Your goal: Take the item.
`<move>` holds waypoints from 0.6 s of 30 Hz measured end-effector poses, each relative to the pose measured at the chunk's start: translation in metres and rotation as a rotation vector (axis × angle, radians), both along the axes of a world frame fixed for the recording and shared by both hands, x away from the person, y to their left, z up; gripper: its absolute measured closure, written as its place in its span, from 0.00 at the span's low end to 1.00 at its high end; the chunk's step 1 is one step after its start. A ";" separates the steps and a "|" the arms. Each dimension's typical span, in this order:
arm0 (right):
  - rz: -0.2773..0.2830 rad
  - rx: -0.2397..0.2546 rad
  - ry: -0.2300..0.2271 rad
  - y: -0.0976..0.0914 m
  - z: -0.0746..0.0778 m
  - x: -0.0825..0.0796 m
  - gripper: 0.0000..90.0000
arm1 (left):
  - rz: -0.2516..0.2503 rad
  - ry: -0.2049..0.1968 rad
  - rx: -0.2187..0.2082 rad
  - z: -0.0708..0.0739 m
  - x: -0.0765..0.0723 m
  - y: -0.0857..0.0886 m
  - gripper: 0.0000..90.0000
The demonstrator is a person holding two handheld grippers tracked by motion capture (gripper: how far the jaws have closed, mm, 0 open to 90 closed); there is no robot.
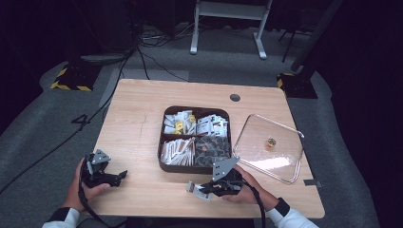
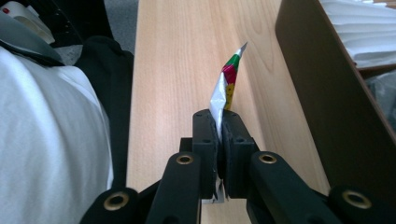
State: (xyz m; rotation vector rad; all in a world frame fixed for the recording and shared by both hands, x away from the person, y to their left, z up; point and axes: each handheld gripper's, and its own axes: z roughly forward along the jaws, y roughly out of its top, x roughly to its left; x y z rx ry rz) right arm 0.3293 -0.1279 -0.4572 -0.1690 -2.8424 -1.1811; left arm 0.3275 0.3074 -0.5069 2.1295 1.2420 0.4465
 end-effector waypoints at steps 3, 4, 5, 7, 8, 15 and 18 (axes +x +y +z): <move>-0.015 -0.007 -0.019 -0.002 0.000 0.002 0.91 | 0.000 0.000 0.000 0.000 0.000 0.000 0.01; -0.020 -0.008 -0.023 -0.003 0.000 0.003 0.90 | 0.000 0.000 0.000 0.000 0.000 0.000 0.01; -0.028 -0.009 -0.029 -0.005 0.001 0.004 0.88 | 0.000 0.000 0.000 0.000 0.000 0.000 0.01; -0.044 -0.015 -0.043 -0.007 0.002 0.005 0.86 | 0.000 0.000 0.000 0.000 0.000 0.000 0.01; -0.049 -0.015 -0.048 -0.009 0.003 0.006 0.85 | 0.000 0.000 0.000 0.000 0.000 0.000 0.01; -0.120 0.008 -0.072 -0.021 0.012 0.013 0.73 | 0.000 0.000 -0.001 0.000 0.000 0.000 0.01; -0.138 0.023 -0.083 -0.028 0.019 0.015 0.69 | 0.000 0.000 -0.001 0.000 0.000 0.000 0.01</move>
